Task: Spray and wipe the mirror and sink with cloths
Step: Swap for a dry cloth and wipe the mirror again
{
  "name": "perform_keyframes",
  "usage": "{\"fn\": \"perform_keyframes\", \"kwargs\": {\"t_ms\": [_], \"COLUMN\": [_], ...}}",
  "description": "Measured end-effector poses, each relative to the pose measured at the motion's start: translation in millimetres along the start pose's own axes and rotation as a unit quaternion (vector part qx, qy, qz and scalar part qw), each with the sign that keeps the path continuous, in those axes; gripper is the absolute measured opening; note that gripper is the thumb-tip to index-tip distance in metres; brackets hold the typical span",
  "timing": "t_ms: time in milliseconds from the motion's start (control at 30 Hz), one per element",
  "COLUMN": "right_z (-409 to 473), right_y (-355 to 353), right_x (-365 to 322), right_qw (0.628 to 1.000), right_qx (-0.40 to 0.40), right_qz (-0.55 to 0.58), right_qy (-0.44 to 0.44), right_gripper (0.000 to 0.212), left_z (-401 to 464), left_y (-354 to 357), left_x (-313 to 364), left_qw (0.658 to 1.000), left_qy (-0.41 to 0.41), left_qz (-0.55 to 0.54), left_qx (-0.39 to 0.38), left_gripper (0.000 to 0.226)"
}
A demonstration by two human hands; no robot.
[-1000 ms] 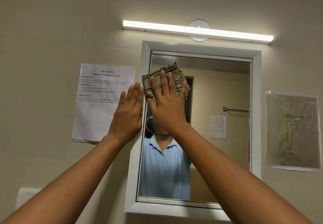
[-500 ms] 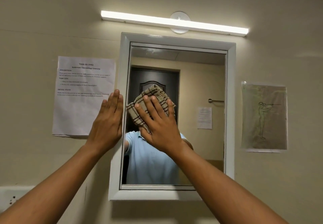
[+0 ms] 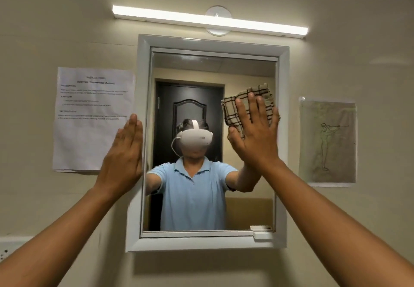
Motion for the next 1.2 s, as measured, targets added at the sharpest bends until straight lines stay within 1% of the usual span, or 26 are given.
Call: {"fn": "perform_keyframes", "kwargs": {"t_ms": [167, 333, 500, 600, 800, 1000, 1100, 1200], "right_z": [-26, -67, -113, -113, -56, 10, 11, -9], "right_y": [3, 13, 24, 24, 9, -7, -8, -4], "right_x": [1, -17, -43, -58, -98, -163, -186, -194], "right_qw": [0.997, 0.99, 0.988, 0.988, 0.996, 0.999, 0.997, 0.995], "right_qx": [-0.013, -0.027, -0.048, -0.047, -0.035, -0.002, 0.006, 0.009], "right_qz": [0.009, 0.016, 0.015, 0.023, 0.042, 0.04, 0.045, 0.053], "right_qy": [0.075, 0.136, 0.143, 0.144, 0.073, -0.028, -0.06, -0.083], "right_gripper": [0.071, 0.069, 0.071, 0.071, 0.071, 0.069, 0.067, 0.066], "left_z": [0, -1, -4, -7, -9, -15, -21, -33], "left_y": [-1, 0, 3, 3, 2, 2, 2, 4], "left_x": [1, 2, 3, 4, 2, 3, 4, 2], "left_qw": [1.0, 1.0, 0.999, 0.999, 0.999, 0.999, 0.998, 0.998], "left_qy": [-0.002, -0.008, -0.007, -0.007, -0.008, -0.002, -0.003, -0.006], "left_qz": [-0.012, -0.015, -0.031, -0.041, -0.043, -0.052, -0.058, -0.056], "left_qx": [0.0, 0.007, 0.015, 0.017, 0.015, 0.004, 0.001, -0.007], "left_gripper": [0.075, 0.074, 0.076, 0.077, 0.068, 0.069, 0.066, 0.063]}}
Point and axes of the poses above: each hand's wrist, its own z-axis towards the middle knuckle, its own y-axis out of the palm, x = y × z, the point moved 3 cm from there along z, towards the middle knuckle, and after that the axes turned 10 degrees about -z, right-handed, at the moved point
